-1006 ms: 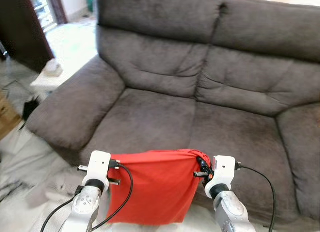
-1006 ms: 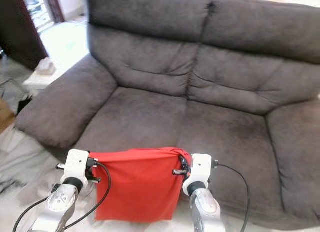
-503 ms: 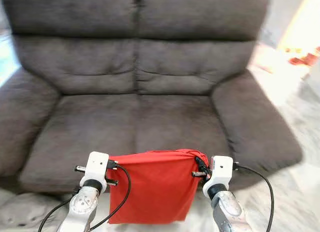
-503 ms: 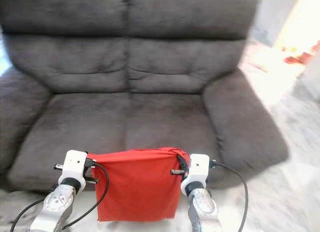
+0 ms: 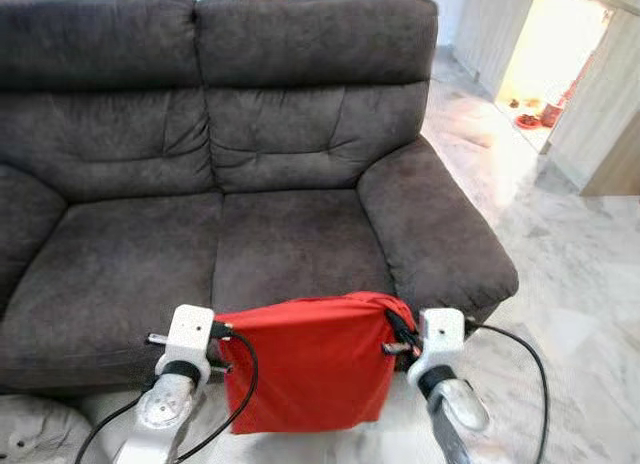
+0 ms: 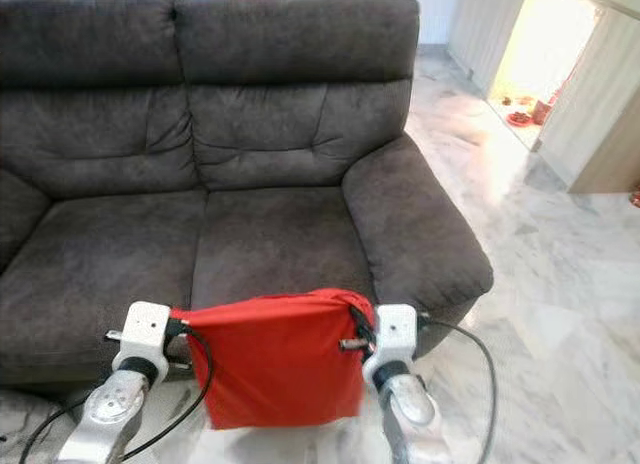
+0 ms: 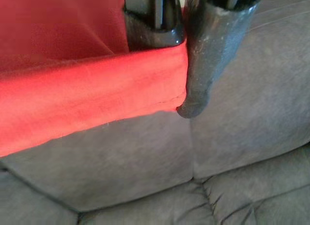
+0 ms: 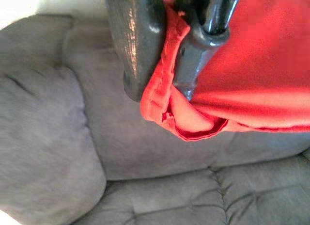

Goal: Move the pillow to the sofa from floor

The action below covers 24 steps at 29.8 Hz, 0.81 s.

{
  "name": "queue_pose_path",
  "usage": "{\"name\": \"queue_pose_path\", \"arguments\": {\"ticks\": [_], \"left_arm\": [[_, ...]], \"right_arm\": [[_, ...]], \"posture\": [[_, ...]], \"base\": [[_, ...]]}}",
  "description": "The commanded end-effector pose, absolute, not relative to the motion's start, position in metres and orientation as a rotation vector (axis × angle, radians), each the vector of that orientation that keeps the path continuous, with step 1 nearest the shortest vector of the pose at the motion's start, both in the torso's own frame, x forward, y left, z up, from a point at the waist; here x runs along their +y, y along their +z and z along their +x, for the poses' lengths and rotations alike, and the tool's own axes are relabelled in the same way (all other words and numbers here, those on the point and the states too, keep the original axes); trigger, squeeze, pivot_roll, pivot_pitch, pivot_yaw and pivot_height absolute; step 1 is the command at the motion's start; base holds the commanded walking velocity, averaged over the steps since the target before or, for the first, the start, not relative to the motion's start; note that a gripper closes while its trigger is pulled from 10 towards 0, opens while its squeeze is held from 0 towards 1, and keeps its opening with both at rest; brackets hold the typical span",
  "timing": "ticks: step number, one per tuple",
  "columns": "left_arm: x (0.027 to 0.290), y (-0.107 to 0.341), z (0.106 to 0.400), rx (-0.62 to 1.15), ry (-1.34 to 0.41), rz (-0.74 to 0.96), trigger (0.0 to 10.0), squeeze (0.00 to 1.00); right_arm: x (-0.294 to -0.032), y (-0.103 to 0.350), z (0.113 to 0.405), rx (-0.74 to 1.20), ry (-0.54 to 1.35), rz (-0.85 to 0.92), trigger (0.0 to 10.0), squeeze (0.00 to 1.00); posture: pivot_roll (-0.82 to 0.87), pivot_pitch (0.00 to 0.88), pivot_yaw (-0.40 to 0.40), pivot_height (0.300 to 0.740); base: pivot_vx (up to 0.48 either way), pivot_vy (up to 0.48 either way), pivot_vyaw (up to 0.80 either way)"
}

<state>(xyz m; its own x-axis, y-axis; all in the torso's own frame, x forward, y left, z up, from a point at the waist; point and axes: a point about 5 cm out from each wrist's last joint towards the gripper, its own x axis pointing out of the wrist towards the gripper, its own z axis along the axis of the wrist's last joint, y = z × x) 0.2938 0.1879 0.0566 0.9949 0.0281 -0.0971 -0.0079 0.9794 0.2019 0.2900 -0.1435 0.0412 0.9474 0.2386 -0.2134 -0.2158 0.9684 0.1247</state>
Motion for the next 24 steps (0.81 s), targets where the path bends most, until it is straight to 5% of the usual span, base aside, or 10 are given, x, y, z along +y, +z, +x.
{"name": "queue_pose_path", "arguments": {"ticks": [1, 7, 24], "left_arm": [[0.1972, 0.0666, 0.2970, 0.053, 0.060, 0.194, 10.0, 0.00], [0.1974, 0.0665, 0.2976, 0.055, 0.046, 0.190, 10.0, 0.00], [0.2044, 0.0696, 0.2945, 0.028, 0.084, 0.173, 10.0, 0.00]], "right_arm": [[-0.1456, 0.0592, 0.2985, 0.134, 0.227, 0.087, 10.0, 0.00], [-0.1473, 0.0616, 0.2994, 0.121, 0.227, 0.118, 10.0, 0.00], [-0.1400, 0.0630, 0.2983, 0.108, 0.306, 0.089, 10.0, 0.00]], "posture": [[0.11, 0.101, -0.011, 0.740], [0.11, 0.100, -0.009, 0.740], [0.11, 0.089, -0.003, 0.740]], "base": [[0.000, -0.375, 0.00], [0.000, -0.346, 0.46], [0.000, 0.000, 0.05]]}}
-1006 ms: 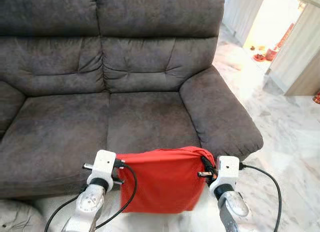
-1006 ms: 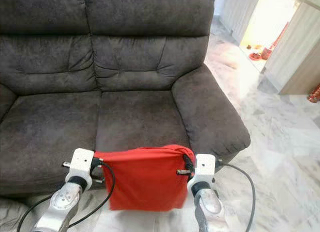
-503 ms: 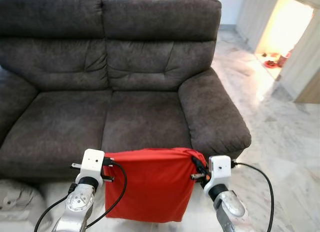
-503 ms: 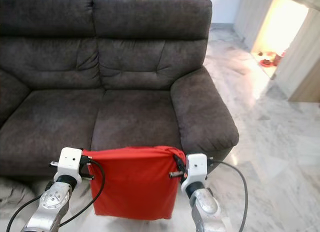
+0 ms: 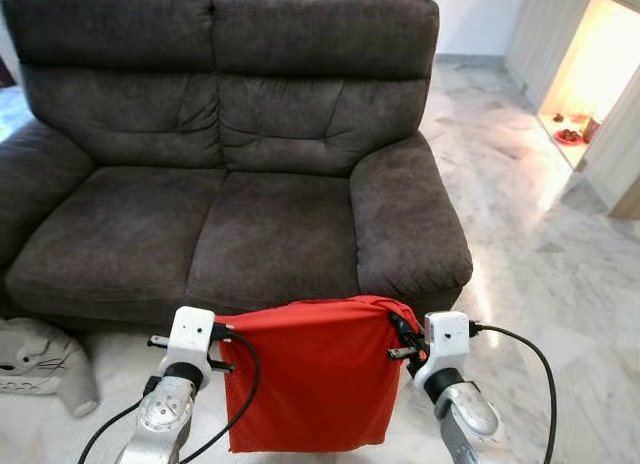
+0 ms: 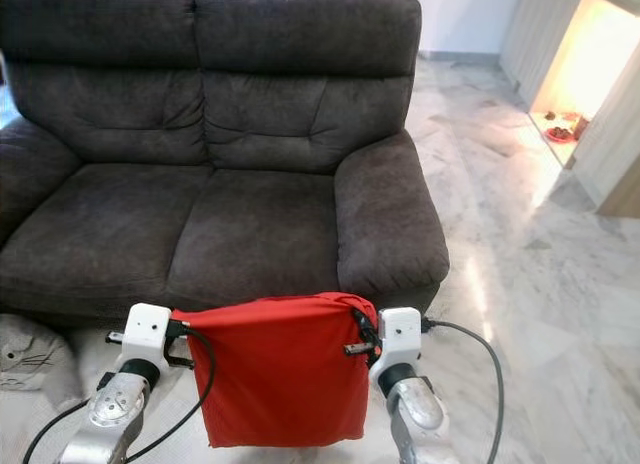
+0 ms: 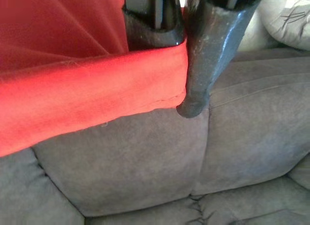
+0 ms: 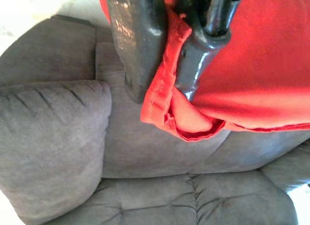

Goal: Move the pillow to the sofa from floor

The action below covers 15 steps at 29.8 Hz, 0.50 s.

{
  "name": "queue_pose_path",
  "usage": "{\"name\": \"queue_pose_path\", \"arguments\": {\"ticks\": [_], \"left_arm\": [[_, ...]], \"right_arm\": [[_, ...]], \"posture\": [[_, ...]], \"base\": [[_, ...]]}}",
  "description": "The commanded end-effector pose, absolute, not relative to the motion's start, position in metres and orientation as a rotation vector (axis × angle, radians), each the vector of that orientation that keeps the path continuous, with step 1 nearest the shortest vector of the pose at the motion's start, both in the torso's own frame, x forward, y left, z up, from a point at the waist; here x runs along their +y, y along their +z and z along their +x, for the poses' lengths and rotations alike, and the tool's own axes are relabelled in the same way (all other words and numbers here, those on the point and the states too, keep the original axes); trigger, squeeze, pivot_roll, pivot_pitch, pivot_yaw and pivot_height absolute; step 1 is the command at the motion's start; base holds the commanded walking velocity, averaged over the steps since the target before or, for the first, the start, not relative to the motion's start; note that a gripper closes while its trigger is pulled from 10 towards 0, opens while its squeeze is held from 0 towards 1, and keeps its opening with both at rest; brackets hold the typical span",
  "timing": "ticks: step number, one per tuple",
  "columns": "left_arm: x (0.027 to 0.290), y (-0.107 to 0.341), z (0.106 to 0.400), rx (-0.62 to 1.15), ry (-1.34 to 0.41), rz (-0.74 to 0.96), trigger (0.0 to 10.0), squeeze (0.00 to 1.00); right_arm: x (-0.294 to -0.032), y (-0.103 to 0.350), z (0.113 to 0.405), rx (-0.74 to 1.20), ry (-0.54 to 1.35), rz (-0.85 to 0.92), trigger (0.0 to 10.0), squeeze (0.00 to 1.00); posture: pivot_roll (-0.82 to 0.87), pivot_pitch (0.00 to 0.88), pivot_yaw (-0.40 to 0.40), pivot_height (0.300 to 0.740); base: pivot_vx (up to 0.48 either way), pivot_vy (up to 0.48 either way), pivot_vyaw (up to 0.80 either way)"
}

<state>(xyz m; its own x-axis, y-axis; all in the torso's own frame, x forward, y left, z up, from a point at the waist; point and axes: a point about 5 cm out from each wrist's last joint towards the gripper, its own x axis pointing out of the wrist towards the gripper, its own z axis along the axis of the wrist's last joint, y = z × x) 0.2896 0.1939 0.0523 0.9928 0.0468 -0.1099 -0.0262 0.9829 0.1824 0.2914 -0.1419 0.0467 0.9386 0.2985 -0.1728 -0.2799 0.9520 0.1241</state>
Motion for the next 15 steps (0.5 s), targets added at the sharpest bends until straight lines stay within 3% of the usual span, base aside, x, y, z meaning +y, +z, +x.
{"name": "queue_pose_path", "arguments": {"ticks": [1, 8, 15], "left_arm": [[0.2053, 0.0697, 0.2941, 0.027, 0.089, 0.169, 10.0, 0.00], [0.2050, 0.0703, 0.2943, 0.025, 0.086, 0.172, 10.0, 0.00], [0.2070, 0.0714, 0.2935, 0.021, 0.103, 0.166, 10.0, 0.00]], "right_arm": [[-0.1398, 0.0630, 0.2981, 0.108, 0.308, 0.087, 10.0, 0.00], [-0.1385, 0.0626, 0.2975, 0.108, 0.313, 0.106, 10.0, 0.00], [-0.1373, 0.0628, 0.2967, 0.110, 0.334, 0.107, 10.0, 0.00]], "posture": [[0.11, 0.085, -0.004, 0.740], [0.11, 0.091, -0.004, 0.740], [0.11, 0.098, -0.004, 0.740]], "base": [[0.000, 0.000, 0.77], [0.000, 0.000, 0.72], [0.000, 0.000, 0.00]]}}
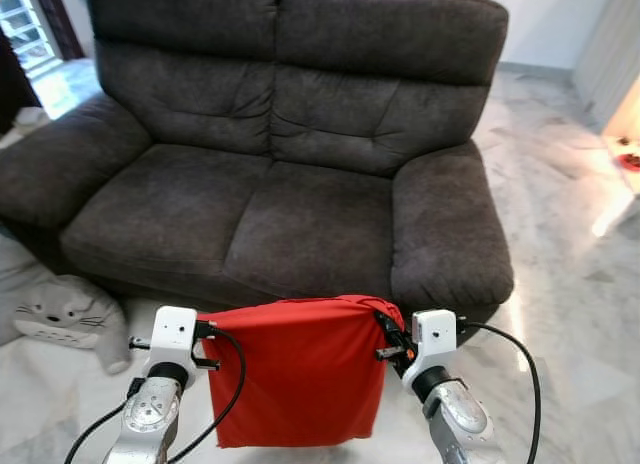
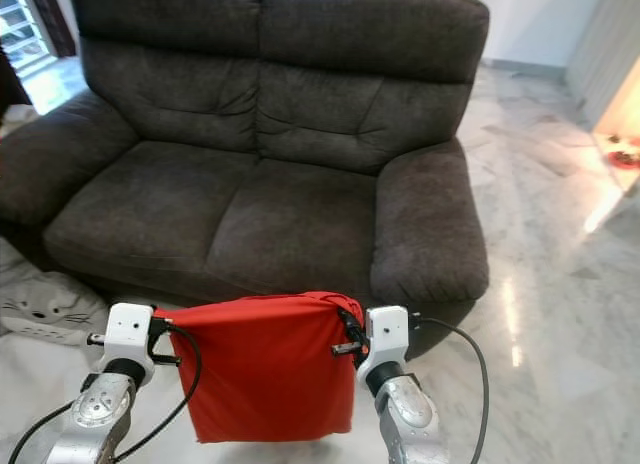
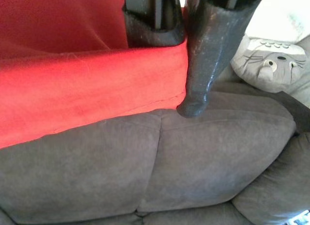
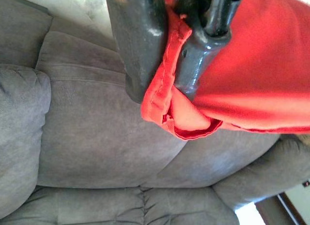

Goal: Move the pillow to the sofa from floor

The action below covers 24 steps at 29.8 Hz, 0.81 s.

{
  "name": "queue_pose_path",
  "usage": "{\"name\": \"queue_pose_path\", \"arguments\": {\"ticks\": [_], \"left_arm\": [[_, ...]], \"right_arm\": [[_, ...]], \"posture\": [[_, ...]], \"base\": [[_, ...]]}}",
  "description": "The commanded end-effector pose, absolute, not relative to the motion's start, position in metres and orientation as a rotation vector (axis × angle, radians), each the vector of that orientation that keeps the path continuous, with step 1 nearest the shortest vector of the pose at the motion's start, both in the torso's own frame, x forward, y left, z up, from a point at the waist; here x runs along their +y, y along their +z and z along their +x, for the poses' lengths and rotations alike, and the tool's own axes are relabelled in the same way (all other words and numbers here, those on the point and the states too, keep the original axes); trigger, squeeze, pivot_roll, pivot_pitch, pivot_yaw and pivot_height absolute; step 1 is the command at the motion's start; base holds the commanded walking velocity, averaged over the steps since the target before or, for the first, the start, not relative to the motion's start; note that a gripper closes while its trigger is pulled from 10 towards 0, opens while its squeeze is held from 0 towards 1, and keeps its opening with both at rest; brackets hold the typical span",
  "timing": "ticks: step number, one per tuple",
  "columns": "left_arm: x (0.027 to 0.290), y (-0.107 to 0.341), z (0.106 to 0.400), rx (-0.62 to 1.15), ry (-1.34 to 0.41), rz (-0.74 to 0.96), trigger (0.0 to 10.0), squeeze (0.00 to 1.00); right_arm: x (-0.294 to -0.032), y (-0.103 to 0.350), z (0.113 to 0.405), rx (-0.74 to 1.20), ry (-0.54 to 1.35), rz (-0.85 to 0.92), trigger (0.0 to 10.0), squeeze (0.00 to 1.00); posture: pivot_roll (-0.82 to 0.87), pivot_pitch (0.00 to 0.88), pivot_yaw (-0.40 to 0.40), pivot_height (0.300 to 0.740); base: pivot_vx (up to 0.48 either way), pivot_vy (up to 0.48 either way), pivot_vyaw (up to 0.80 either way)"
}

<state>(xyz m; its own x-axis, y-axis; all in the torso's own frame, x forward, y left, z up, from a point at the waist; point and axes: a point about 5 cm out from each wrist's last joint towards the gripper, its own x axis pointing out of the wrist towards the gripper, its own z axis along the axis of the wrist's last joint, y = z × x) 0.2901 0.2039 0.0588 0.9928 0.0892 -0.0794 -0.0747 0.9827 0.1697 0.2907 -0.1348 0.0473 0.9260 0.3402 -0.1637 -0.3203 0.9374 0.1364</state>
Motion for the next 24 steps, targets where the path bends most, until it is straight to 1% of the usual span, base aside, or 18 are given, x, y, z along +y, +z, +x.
{"name": "queue_pose_path", "arguments": {"ticks": [1, 3, 7, 14, 24], "left_arm": [[0.2074, 0.0716, 0.2934, 0.020, 0.106, 0.165, 10.0, 0.00], [0.2090, 0.0724, 0.2931, 0.016, 0.114, 0.165, 10.0, 0.00], [0.2113, 0.0735, 0.2926, 0.012, 0.125, 0.167, 10.0, 0.00], [0.2120, 0.0745, 0.2927, 0.011, 0.129, 0.167, 10.0, 0.00], [0.2136, 0.0766, 0.2929, 0.004, 0.136, 0.169, 10.0, 0.00]], "right_arm": [[-0.1372, 0.0629, 0.2967, 0.109, 0.336, 0.106, 10.0, 0.00], [-0.1369, 0.0632, 0.2964, 0.104, 0.344, 0.096, 10.0, 0.00], [-0.1357, 0.0650, 0.2955, 0.086, 0.360, 0.092, 10.0, 0.00], [-0.1308, 0.0663, 0.2936, 0.073, 0.383, 0.117, 10.0, 0.00], [-0.1360, 0.0665, 0.2960, 0.078, 0.334, 0.144, 10.0, 0.00]], "posture": [[0.11, 0.098, -0.004, 0.740], [0.11, 0.101, -0.003, 0.740], [0.11, 0.101, -0.003, 0.740], [0.12, 0.107, -0.002, 0.740], [0.12, 0.108, -0.001, 0.740]], "base": [[0.000, 0.000, 0.00], [0.000, 0.000, 0.00], [0.276, 0.000, 0.00], [0.348, 0.000, 0.75], [0.419, 0.000, 0.00]]}}
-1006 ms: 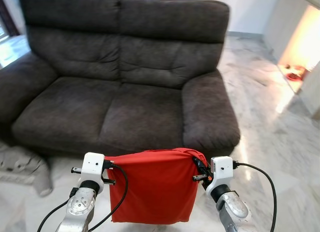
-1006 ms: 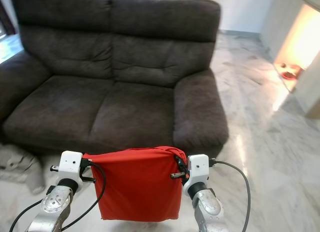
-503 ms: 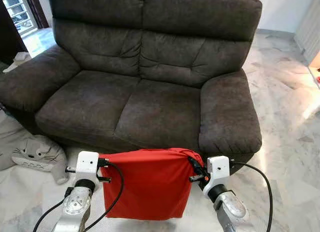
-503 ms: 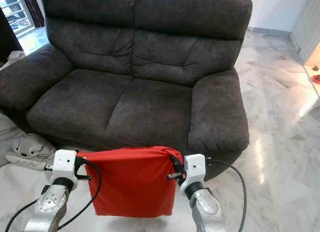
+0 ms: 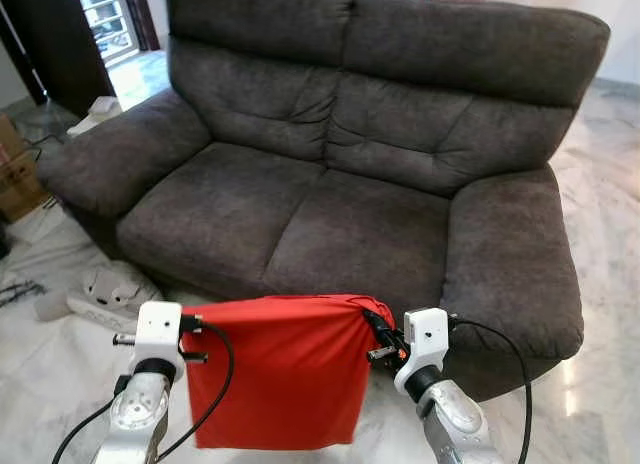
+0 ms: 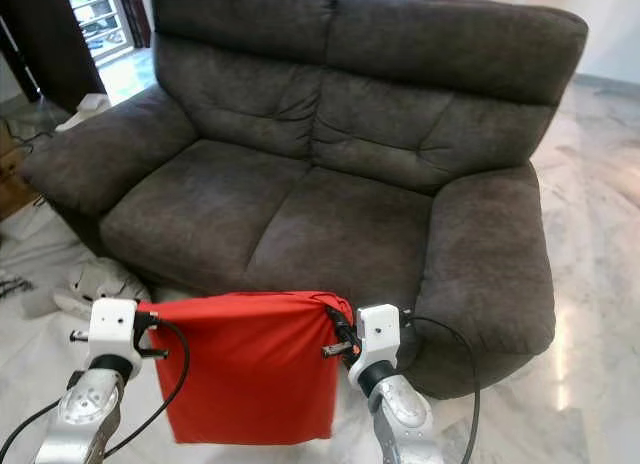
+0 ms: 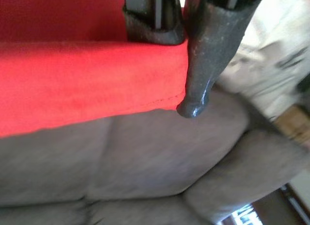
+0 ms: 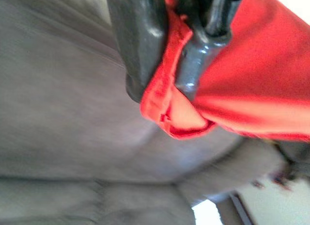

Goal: Move the pillow to the sofa from floor

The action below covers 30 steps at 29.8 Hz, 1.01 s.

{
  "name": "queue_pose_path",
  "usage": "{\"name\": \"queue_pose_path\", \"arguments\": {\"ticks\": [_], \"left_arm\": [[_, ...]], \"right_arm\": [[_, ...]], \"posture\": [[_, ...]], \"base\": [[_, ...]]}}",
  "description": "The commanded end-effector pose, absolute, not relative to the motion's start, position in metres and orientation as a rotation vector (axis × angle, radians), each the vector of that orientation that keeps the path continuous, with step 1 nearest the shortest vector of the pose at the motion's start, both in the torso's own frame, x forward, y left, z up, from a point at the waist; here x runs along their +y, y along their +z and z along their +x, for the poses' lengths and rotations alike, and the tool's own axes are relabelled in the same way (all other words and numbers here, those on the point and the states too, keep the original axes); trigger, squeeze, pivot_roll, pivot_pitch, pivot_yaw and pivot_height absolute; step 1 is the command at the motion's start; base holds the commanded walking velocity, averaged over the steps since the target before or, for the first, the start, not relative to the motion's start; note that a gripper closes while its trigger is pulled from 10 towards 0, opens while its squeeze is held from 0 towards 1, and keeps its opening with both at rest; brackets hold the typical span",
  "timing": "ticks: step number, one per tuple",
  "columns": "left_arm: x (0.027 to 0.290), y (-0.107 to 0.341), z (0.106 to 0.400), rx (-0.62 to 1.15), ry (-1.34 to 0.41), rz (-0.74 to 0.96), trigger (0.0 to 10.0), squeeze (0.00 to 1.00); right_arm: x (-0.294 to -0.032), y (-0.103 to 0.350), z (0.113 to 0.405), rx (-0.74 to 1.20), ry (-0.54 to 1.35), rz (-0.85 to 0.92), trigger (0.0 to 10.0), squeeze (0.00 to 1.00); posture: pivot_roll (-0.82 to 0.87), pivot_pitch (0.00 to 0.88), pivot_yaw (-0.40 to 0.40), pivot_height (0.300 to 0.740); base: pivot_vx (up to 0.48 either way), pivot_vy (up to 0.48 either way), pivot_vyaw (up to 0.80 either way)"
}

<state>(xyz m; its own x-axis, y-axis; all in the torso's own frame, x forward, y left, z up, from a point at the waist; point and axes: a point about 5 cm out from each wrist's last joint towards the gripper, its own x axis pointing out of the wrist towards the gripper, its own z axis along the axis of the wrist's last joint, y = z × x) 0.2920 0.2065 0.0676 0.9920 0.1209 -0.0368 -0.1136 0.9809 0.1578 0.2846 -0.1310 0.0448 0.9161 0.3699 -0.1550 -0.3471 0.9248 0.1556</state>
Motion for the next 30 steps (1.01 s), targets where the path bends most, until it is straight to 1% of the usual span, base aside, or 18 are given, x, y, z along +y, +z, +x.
{"name": "queue_pose_path", "arguments": {"ticks": [1, 7, 11, 13, 20, 24, 25, 27, 28, 29, 30], "left_arm": [[0.214, 0.077, 0.293, 0.004, 0.136, 0.169, 10.0, 0.00], [0.218, 0.083, 0.295, -0.011, 0.148, 0.173, 10.0, 0.00], [0.221, 0.091, 0.298, -0.040, 0.159, 0.176, 10.0, 0.00], [0.223, 0.098, 0.300, -0.057, 0.165, 0.180, 10.0, 0.00], [0.227, 0.121, 0.306, -0.131, 0.184, 0.188, 10.0, 0.00], [0.231, 0.151, 0.314, -0.210, 0.194, 0.192, 10.0, 0.00], [0.232, 0.164, 0.316, -0.243, 0.193, 0.203, 10.0, 0.00], [0.232, 0.171, 0.318, -0.261, 0.193, 0.211, 10.0, 0.00], [0.235, 0.186, 0.320, -0.303, 0.204, 0.220, 10.0, 0.00], [0.235, 0.186, 0.320, -0.303, 0.204, 0.220, 10.0, 0.00], [0.240, 0.212, 0.322, -0.381, 0.222, 0.230, 10.0, 0.00]], "right_arm": [[-0.136, 0.067, 0.296, 0.078, 0.334, 0.144, 10.0, 0.00], [-0.135, 0.067, 0.298, 0.083, 0.330, 0.137, 10.0, 0.00], [-0.133, 0.070, 0.299, 0.078, 0.335, 0.153, 10.0, 0.00], [-0.132, 0.073, 0.300, 0.059, 0.339, 0.133, 10.0, 0.00], [-0.128, 0.091, 0.307, -0.014, 0.344, 0.153, 10.0, 0.00], [-0.125, 0.119, 0.318, -0.105, 0.354, 0.145, 10.0, 0.00], [-0.127, 0.137, 0.324, -0.168, 0.332, 0.145, 10.0, 0.00], [-0.128, 0.147, 0.328, -0.204, 0.321, 0.146, 10.0, 0.00], [-0.128, 0.168, 0.332, -0.279, 0.318, 0.148, 10.0, 0.00], [-0.128, 0.168, 0.332, -0.279, 0.318, 0.148, 10.0, 0.00], [-0.125, 0.203, 0.334, -0.404, 0.345, 0.151, 10.0, 0.00]], "posture": [[0.12, 0.108, -0.001, 0.740], [0.12, 0.108, -0.006, 0.740], [0.12, 0.109, -0.007, 0.740], [0.12, 0.109, -0.007, 0.740], [0.12, 0.111, -0.007, 0.740], [0.12, 0.109, -0.007, 0.740], [0.12, 0.108, -0.004, 0.740], [0.12, 0.108, -0.004, 0.740], [0.11, 0.107, -0.002, 0.740], [0.11, 0.107, -0.002, 0.740], [0.11, 0.107, -0.002, 0.740]], "base": [[0.442, 0.000, 0.00], [0.442, 0.000, 0.00], [0.442, 0.000, -0.73], [0.446, 0.000, -0.80], [0.444, 0.000, 0.00], [0.442, 0.000, 0.00], [0.442, 0.000, 0.00], [0.442, 0.000, 0.00], [0.442, 0.000, 0.00], [0.442, 0.000, 0.00], [0.450, 0.000, 0.00]]}}
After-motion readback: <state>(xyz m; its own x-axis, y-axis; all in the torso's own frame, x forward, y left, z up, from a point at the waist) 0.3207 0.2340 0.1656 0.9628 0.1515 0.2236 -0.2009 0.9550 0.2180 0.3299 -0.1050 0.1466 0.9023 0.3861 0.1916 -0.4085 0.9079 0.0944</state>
